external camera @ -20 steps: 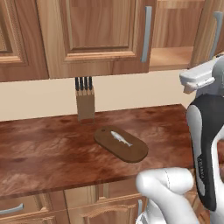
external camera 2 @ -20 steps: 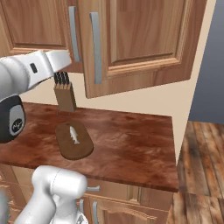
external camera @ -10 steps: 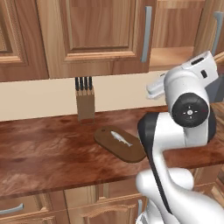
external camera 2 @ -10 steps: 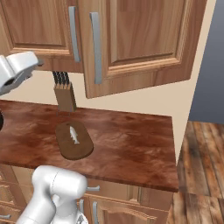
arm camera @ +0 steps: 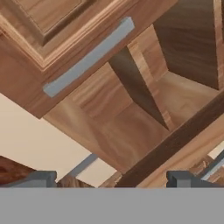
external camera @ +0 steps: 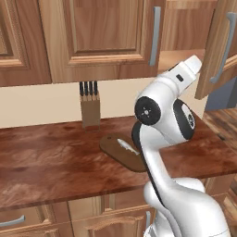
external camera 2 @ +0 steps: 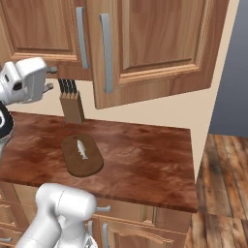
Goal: Open the cabinet, retrieve the rolling pin, and place it next to the meat on the cutting board to prepare for tenderizing.
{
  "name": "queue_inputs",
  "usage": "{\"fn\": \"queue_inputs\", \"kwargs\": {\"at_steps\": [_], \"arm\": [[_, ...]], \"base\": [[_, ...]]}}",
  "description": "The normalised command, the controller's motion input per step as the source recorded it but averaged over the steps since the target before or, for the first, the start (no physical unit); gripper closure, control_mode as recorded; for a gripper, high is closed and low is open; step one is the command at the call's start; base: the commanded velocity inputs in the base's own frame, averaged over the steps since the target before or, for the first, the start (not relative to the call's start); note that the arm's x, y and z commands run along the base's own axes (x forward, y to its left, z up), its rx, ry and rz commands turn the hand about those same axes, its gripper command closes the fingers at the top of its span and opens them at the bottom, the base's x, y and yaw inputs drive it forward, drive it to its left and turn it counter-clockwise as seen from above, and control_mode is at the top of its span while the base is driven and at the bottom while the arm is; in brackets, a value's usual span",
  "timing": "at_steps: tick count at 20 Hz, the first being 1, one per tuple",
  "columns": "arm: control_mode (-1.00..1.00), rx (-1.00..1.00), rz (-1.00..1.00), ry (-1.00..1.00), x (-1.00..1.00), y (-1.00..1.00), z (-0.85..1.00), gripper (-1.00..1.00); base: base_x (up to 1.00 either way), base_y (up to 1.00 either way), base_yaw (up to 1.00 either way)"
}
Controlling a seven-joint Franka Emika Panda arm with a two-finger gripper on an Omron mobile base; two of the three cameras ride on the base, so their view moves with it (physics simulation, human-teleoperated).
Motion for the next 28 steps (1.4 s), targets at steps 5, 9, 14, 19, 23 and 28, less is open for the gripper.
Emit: {"fn": "queue_inputs", "kwargs": {"at_steps": [5, 9, 14, 19, 23, 28], "arm": [[-1.0, -0.12, -0.04, 0.06, 0.14, -0.23, -0.25, -1.0], [-1.0, -0.06, -0.01, 0.01, 0.62, -0.41, -0.22, -1.0], [-1.0, -0.03, 0.0, 0.01, 0.73, -0.38, -0.18, -1.0], [-1.0, -0.01, 0.0, 0.06, 0.87, -0.16, -0.11, -1.0], [-1.0, 0.0, 0.0, 0.11, 0.76, -0.17, -0.05, -1.0], [-1.0, -0.04, -0.04, 0.08, 0.46, -0.22, -0.07, -1.0]], "base": [[0.0, 0.0, 0.0], [0.0, 0.0, 0.0], [0.0, 0.0, 0.0], [0.0, 0.0, 0.0], [0.0, 0.0, 0.0], [0.0, 0.0, 0.0]]}}
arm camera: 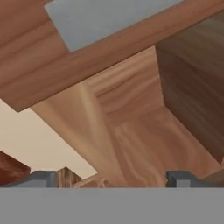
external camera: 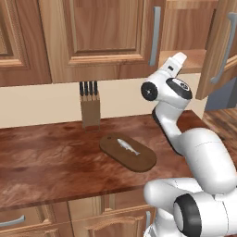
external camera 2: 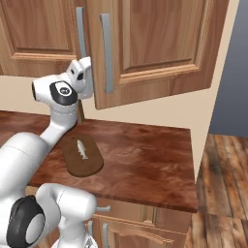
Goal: Open the cabinet, retrieve the rolling pin, and place it next to the meat on the cutting board to prepare for tenderizing.
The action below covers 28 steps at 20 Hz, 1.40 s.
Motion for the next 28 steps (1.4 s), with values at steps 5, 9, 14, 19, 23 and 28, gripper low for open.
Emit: {"fn": "queue_inputs", "kwargs": {"at_steps": [5, 9, 14, 19, 23, 28], "arm": [[-1.0, -0.02, -0.12, 0.08, 0.03, -0.36, -0.13, -1.0], [-1.0, 0.0, -0.17, 0.1, 0.0, -0.54, -0.12, -1.0], [-1.0, 0.0, -0.18, 0.05, -0.13, -0.6, -0.02, -1.0], [-1.0, 0.0, -0.17, -0.01, -0.66, -0.62, 0.0, -1.0], [-1.0, 0.0, -0.13, -0.06, -1.0, -0.71, 0.0, -1.0], [-1.0, 0.02, -0.11, -0.08, -0.97, -0.89, 0.0, -1.0]], "base": [[0.0, 0.0, 0.0], [0.0, 0.0, 0.0], [0.0, 0.0, 0.0], [0.0, 0.0, 0.0], [0.0, 0.0, 0.0], [0.0, 0.0, 0.0]]}}
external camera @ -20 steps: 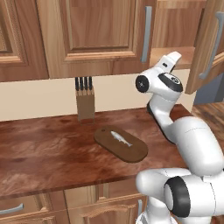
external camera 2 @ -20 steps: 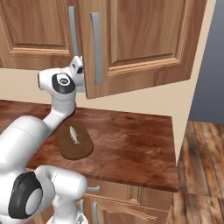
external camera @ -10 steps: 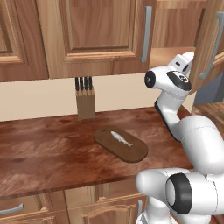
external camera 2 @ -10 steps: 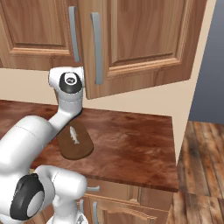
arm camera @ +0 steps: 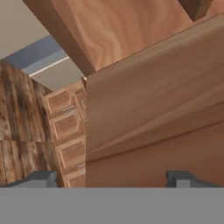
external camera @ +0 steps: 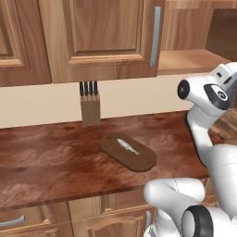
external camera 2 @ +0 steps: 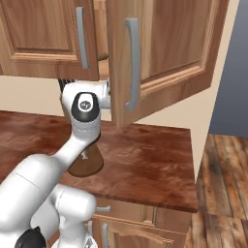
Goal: Open the cabinet, retrieve the rolling pin, and place it next to the meat on the cutting board to prepare for tenderizing.
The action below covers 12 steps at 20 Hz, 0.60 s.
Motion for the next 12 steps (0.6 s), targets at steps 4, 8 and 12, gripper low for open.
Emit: {"fn": "queue_inputs", "kwargs": {"at_steps": [4, 8, 12], "arm": [[-1.0, 0.03, -0.11, -0.03, -0.74, -1.0, 0.0, -1.0], [-1.0, 0.09, -0.06, -0.02, -0.42, -1.0, 0.0, -1.0], [-1.0, 0.13, -0.04, -0.03, -0.14, -1.0, 0.0, -1.0]], "base": [[0.0, 0.0, 0.0], [0.0, 0.0, 0.0], [0.0, 0.0, 0.0]]}}
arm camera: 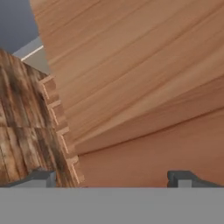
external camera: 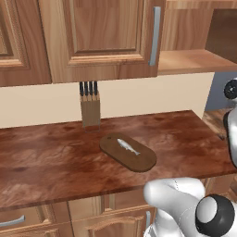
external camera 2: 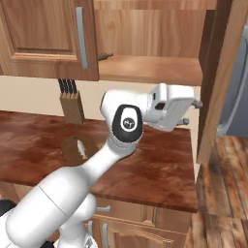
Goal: Open the cabinet, retrieve the rolling pin, and place it next to the meat on the cutting board to prepare for tenderizing.
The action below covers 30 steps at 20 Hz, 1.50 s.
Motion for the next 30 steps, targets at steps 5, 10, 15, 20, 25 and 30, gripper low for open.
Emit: {"fn": "queue_inputs", "kwargs": {"at_steps": [5, 10, 15, 20, 25, 30], "arm": [[-1.0, 0.17, -0.02, 0.0, -0.09, -0.85, 0.0, -1.0], [-1.0, 0.05, 0.01, -0.02, -0.05, -0.19, -0.01, -1.0], [-1.0, 0.01, 0.12, -0.07, -0.01, 0.59, -0.08, -1.0], [-1.0, 0.03, 0.19, -0.12, 0.06, 0.91, -0.07, -1.0], [-1.0, 0.04, 0.22, -0.17, 0.06, 0.87, 0.0, -1.0], [-1.0, 0.11, 0.26, -0.17, 0.0, 0.83, 0.02, -1.0]], "base": [[0.0, 0.0, 0.0], [0.0, 0.0, 0.0], [0.0, 0.0, 0.0], [0.0, 0.0, 0.0], [0.0, 0.0, 0.0], [0.0, 0.0, 0.0]]}}
